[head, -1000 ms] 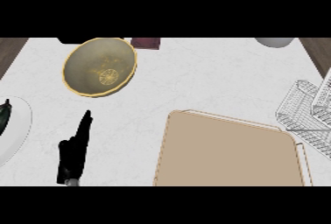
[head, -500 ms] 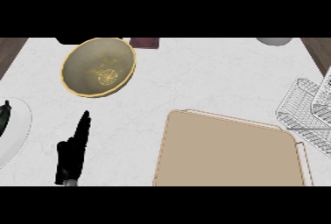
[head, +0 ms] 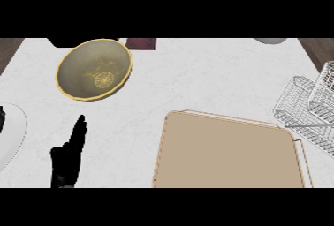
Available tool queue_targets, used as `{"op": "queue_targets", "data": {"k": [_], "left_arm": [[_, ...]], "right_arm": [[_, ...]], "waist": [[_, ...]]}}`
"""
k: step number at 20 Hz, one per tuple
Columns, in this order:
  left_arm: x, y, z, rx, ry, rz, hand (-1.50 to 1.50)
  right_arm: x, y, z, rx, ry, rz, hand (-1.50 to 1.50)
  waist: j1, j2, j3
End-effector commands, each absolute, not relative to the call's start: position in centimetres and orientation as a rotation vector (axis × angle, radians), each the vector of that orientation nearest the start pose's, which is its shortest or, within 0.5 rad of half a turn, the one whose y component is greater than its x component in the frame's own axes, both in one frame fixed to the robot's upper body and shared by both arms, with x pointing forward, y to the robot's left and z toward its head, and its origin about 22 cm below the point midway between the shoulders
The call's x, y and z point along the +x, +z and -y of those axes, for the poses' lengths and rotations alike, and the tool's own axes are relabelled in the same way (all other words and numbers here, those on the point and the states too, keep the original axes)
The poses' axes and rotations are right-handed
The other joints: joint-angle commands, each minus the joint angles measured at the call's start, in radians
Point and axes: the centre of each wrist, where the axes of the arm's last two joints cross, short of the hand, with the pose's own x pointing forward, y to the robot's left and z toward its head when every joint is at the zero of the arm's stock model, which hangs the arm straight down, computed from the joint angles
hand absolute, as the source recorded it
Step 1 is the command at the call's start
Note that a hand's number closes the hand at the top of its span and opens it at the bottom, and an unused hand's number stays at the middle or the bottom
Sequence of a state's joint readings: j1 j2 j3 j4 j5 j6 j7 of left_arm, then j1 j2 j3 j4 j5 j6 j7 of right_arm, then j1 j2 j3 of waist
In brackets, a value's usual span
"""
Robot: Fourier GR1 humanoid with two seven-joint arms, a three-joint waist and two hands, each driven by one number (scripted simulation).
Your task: Pick the can from the tray and place it in the tiered basket
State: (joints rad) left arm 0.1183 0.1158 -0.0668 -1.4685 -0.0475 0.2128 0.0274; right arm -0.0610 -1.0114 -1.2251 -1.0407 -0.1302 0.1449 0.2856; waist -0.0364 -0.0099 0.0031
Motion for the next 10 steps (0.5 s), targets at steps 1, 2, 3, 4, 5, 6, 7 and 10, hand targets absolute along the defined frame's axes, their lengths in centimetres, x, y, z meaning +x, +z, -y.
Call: {"op": "queue_targets", "data": {"k": [1,2,3,4,5,6,7,10], "left_arm": [[20.1,-5.6,-27.6,0.283,0.034,1.276,0.0],[19.5,-5.6,-25.1,0.314,0.036,1.29,0.0],[19.1,-6.3,-26.3,0.285,0.027,1.281,0.0],[19.9,-5.6,-24.7,0.286,0.038,1.289,0.0],[19.1,-6.2,-24.5,0.282,0.017,1.281,0.0],[18.6,-6.3,-25.1,0.281,0.044,1.284,0.0],[19.5,-6.0,-25.5,0.291,0.046,1.282,0.0],[20.5,-6.2,-24.8,0.288,0.031,1.284,0.0]], "right_arm": [[1.7,25.2,64.8,-1.067,-0.758,1.399,-1.5],[-0.1,26.4,64.8,-1.073,-0.722,1.403,-1.5],[-1.5,25.6,65.1,-1.062,-0.709,1.408,-1.5],[-2.9,25.1,65.4,-1.055,-0.711,1.416,-1.5],[-3.5,25.4,65.8,-1.053,-0.702,1.394,-1.5],[-5.0,25.3,65.8,-1.035,-0.67,1.397,-1.5],[-6.0,25.9,65.8,-1.037,-0.683,1.434,-1.5],[-8.3,24.8,66.1,-1.004,-0.662,1.433,-1.5]], "waist": [[-0.017,0.003,-0.001],[-0.023,0.0,-0.001],[-0.024,0.001,-0.001],[-0.034,-0.001,0.0],[-0.014,0.002,0.0],[-0.031,-0.002,0.0],[-0.035,-0.001,0.0],[-0.03,0.001,0.001]]}}
